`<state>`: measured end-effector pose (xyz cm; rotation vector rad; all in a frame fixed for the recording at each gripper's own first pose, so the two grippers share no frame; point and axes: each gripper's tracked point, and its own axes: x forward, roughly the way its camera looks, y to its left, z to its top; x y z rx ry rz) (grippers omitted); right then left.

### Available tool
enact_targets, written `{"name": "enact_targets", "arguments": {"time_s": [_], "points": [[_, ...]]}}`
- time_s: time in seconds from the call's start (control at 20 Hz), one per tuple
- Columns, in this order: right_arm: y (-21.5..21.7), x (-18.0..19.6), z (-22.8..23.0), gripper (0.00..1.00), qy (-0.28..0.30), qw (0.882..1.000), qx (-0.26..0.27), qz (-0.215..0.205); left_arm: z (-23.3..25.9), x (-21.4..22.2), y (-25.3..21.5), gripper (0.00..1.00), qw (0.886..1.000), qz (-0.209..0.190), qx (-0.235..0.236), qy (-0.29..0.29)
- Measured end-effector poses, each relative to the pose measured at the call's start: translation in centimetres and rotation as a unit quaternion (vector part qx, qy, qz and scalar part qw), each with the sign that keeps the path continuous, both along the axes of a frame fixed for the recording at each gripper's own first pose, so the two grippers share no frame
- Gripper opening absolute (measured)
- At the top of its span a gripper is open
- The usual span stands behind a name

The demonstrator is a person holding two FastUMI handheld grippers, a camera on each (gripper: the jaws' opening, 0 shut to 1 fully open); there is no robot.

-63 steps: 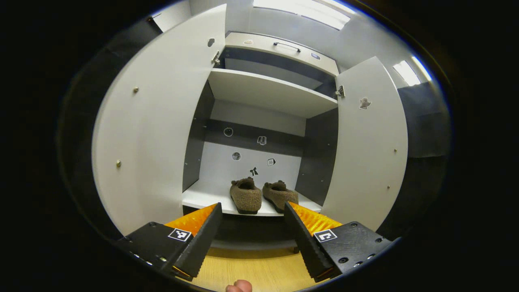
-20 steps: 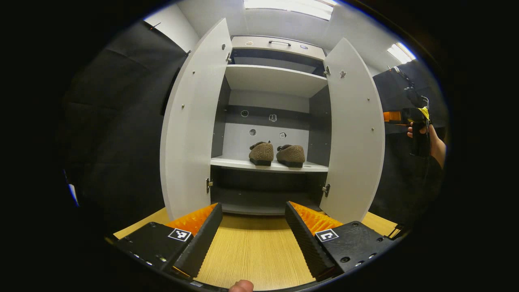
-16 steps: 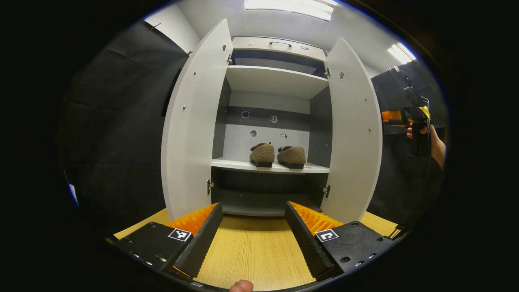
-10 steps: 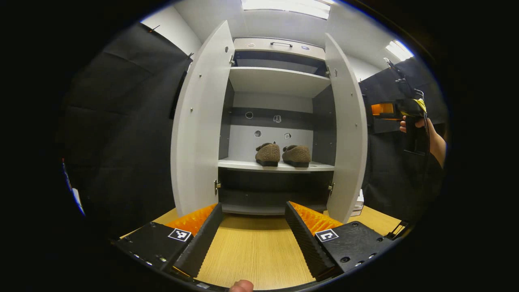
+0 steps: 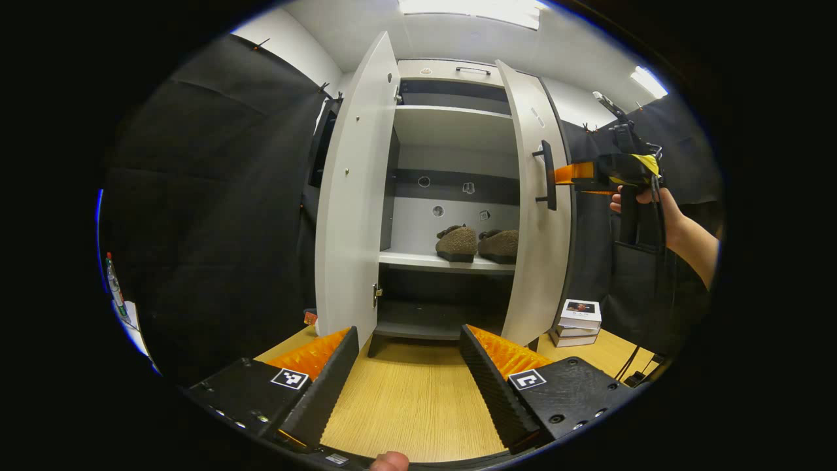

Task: Grab one shoe with the right hand and put it into the shoe cabinet, grab the other shoe with the left hand and put it into the shoe cabinet; then close the right door with the right hand and the left door with the left hand.

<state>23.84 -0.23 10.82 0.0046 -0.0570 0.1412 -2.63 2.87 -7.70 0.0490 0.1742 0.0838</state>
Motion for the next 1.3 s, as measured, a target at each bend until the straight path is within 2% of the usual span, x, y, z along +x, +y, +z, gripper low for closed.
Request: {"name": "enact_targets", "arguments": {"time_s": [0.05,0.25,0.55,0.75,1.05,1.3], "points": [[-0.1,0.0,0.1,0.95,-0.004,1.000,0.000,-0.007,0.0,-0.1,0.2,0.95,1.000,0.002,0.000,-0.001],[-1.1,-1.5,0.6,0.97,-0.013,1.000,0.003,-0.021,0.2,-0.6,0.8,0.95,1.000,0.006,-0.001,-0.003],[-2.2,-7.7,0.0,0.97,-0.039,0.998,-0.030,-0.044,0.5,-0.7,0.5,0.95,1.000,0.002,-0.015,-0.004],[-2.1,-11.0,-3.0,0.97,-0.037,0.997,-0.031,-0.066,0.7,0.6,-0.4,0.95,0.999,-0.012,-0.030,0.001],[-0.2,-15.5,-9.1,0.98,-0.014,0.995,-0.056,-0.083,0.7,0.9,-2.1,0.95,0.999,-0.031,-0.026,0.003],[0.6,-18.9,-15.2,1.00,0.038,0.994,-0.044,-0.090,0.4,1.2,-3.6,0.95,0.999,-0.045,-0.028,0.007]]}}
